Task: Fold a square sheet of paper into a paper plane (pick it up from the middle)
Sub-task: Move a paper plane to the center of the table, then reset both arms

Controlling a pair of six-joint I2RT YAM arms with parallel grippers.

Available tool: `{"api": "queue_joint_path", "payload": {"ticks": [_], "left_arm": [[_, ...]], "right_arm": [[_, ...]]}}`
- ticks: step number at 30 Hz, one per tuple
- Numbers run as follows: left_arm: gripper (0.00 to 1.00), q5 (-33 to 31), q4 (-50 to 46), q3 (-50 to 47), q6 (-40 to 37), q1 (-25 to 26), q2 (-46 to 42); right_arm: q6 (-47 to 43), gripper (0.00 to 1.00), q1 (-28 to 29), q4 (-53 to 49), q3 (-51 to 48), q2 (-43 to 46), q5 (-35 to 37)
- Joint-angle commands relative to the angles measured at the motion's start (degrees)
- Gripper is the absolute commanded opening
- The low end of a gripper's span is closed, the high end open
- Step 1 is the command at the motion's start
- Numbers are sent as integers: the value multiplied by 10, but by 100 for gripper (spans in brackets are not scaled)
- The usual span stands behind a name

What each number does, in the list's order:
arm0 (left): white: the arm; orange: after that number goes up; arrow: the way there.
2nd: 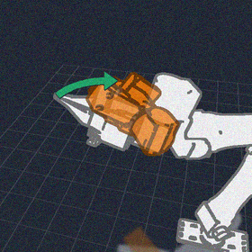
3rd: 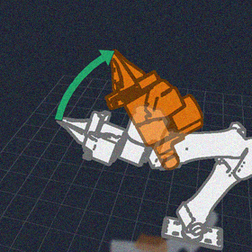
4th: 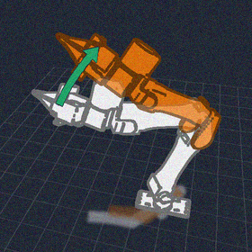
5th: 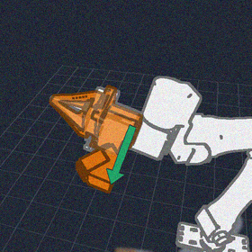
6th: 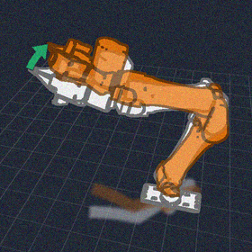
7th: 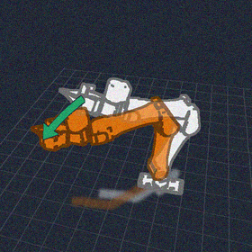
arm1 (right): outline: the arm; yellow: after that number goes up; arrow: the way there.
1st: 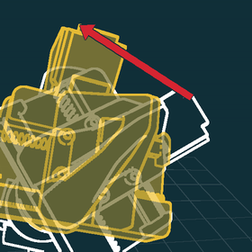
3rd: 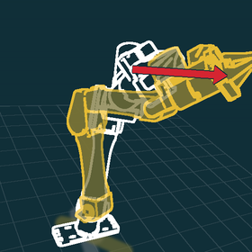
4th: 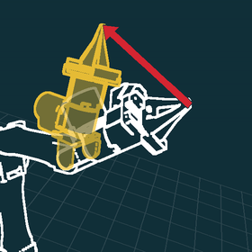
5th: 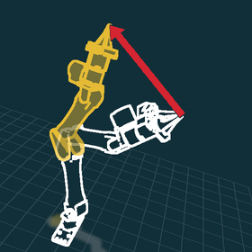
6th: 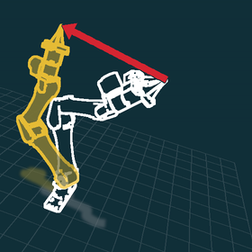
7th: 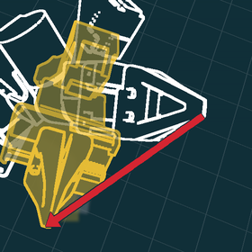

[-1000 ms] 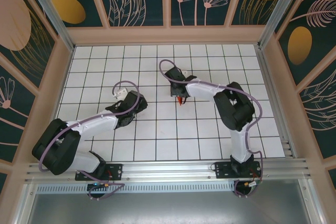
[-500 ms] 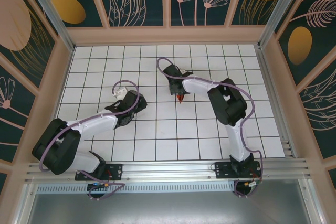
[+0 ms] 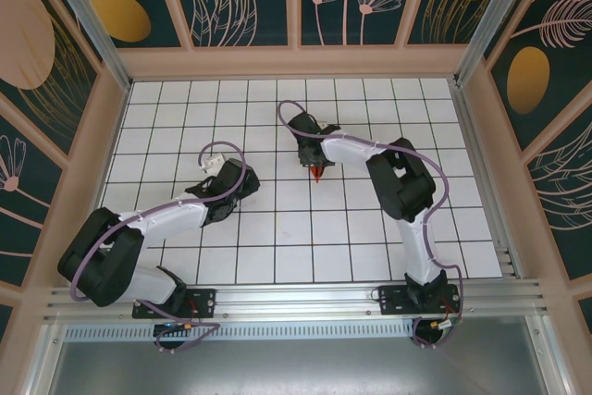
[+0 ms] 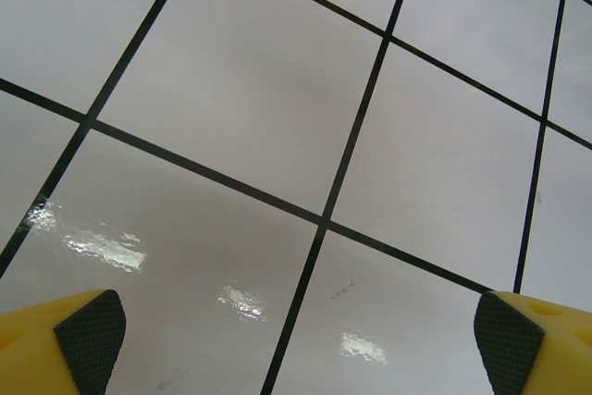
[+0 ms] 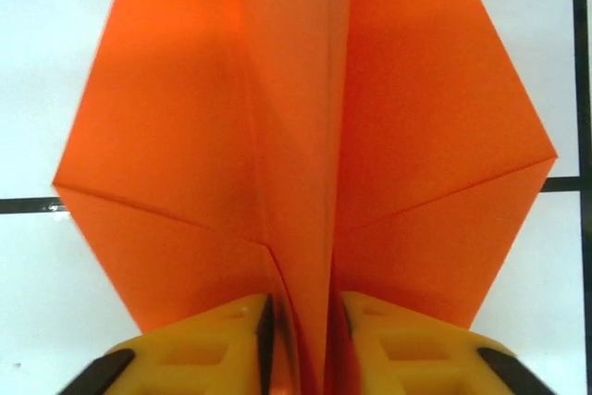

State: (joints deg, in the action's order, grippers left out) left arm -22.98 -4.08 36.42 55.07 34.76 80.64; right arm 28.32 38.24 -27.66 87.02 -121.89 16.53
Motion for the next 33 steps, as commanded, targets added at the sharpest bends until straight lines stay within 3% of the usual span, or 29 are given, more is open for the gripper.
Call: {"api": "queue_joint_path", "payload": {"ticks": [1,8,12,15,20,26,29,33], "left_arm": [[98,-10,-4,27,-16,-6,3],[99,-65,-20,109,-75,-23,-2],[98,-98,-17,138,-141,-56,-10],[99,-113,12,123,-199,-91,-33],[99,-169,75,58,-266,-141,-92],[99,-229,204,-52,-341,-197,-141],[99,-217,343,-128,-428,-209,-147],[98,-157,385,-155,-426,-248,-136]], "right_arm": [[3,34,-7,-30,28,60,3],[-1,64,-33,23,-36,195,-14],[-26,77,-64,80,-109,286,24],[-63,99,-97,114,-166,347,46],[-84,99,-176,141,-254,412,118],[-66,99,-297,288,-419,478,146],[-69,99,-356,379,-488,494,103],[-129,99,-378,521,-578,498,110]]}}
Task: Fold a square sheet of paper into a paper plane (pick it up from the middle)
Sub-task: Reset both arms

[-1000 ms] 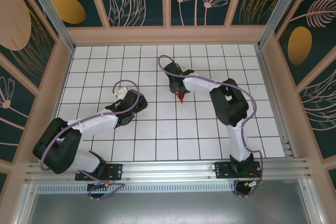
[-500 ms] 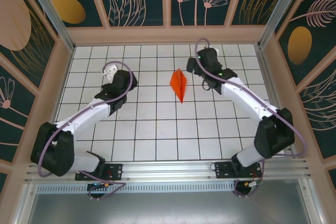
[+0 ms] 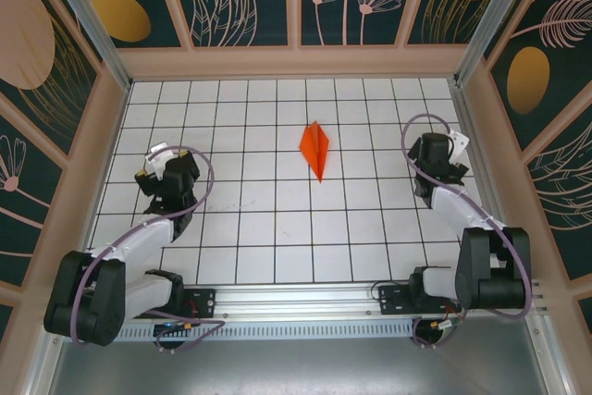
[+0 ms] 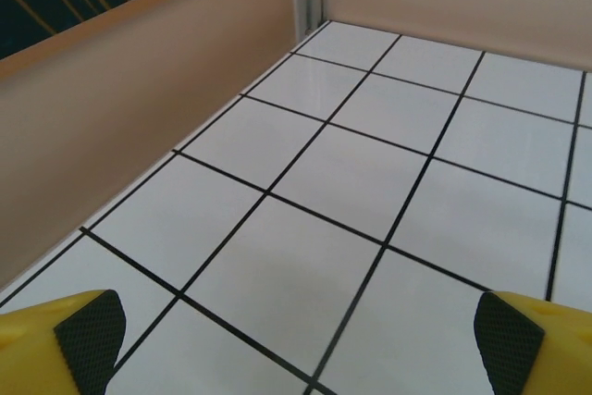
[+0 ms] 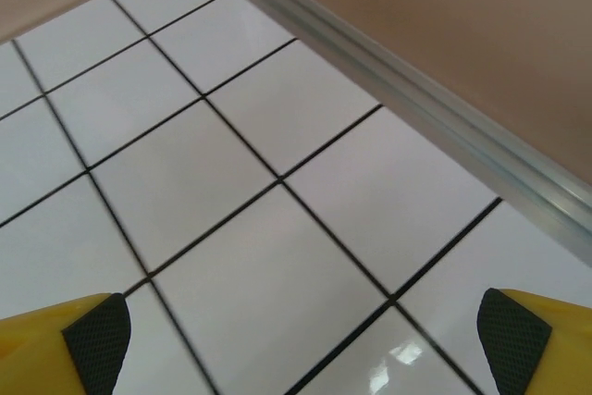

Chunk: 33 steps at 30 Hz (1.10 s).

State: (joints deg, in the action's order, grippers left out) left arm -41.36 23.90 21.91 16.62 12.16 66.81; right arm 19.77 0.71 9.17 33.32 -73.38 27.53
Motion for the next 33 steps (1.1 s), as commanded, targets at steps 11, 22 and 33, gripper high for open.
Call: {"api": "queue_joint_path", "payload": {"ticks": [11,22,33], "left_arm": [[99,247,411,-98,-115,-87,77],[98,348,526,-119,-115,-123,167],[99,337,508,-92,-115,-123,203]], "right_arm": [[-148,99,-7,441,-152,-43,-150],[-173,99,-24,629,-213,-126,-239],[-175,99,-24,638,-208,-148,-240]]}}
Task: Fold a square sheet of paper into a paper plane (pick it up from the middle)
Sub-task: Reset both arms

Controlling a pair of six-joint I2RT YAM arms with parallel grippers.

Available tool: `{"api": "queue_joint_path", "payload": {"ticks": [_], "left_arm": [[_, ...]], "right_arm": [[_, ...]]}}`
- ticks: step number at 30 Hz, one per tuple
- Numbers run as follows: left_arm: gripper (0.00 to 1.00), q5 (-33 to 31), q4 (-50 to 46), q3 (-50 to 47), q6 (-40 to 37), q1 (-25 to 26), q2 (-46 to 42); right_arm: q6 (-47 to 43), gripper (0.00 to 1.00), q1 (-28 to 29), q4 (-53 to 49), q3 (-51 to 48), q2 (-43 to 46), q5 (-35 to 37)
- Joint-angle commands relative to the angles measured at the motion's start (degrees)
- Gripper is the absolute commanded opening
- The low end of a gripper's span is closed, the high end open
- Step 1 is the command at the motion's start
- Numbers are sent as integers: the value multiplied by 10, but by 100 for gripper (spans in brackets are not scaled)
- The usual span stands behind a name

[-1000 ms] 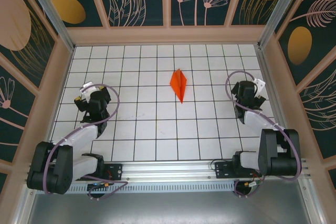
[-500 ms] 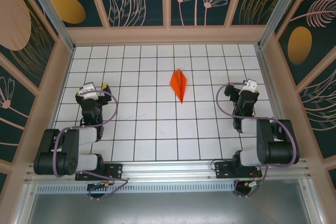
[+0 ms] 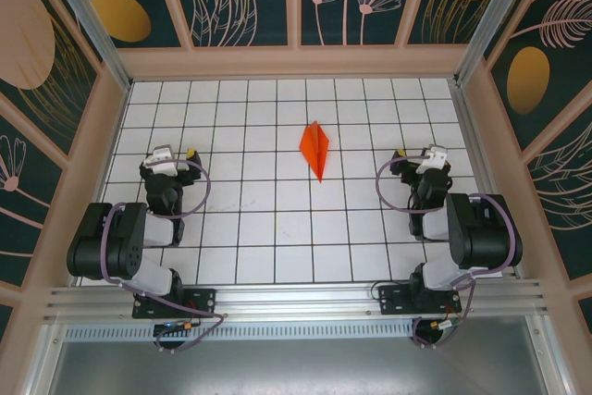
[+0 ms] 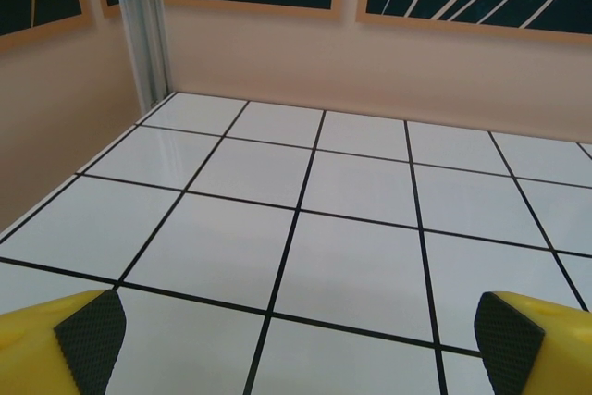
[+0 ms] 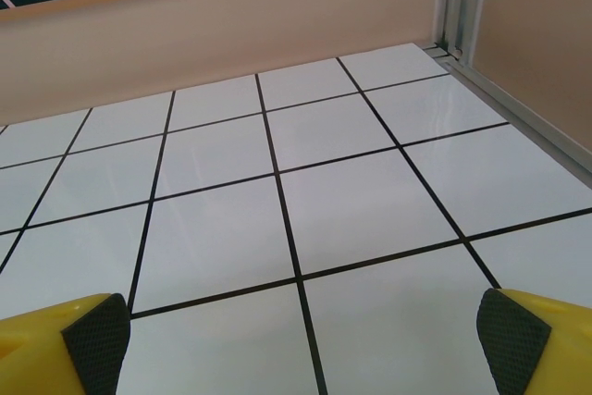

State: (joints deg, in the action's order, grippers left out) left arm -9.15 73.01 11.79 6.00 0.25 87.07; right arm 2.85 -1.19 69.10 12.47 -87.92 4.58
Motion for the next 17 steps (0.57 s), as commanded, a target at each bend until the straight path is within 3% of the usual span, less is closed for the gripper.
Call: {"api": "queue_joint_path", "payload": {"ticks": [1,17], "left_arm": [[99,24,8,13,-13,-4,1],[98,33,4,17,-17,-4,3]], "right_arm": [[-7,99,-5,36,1,-2,-11],[-9,99,-5,41,-1,-3,-18]]}}
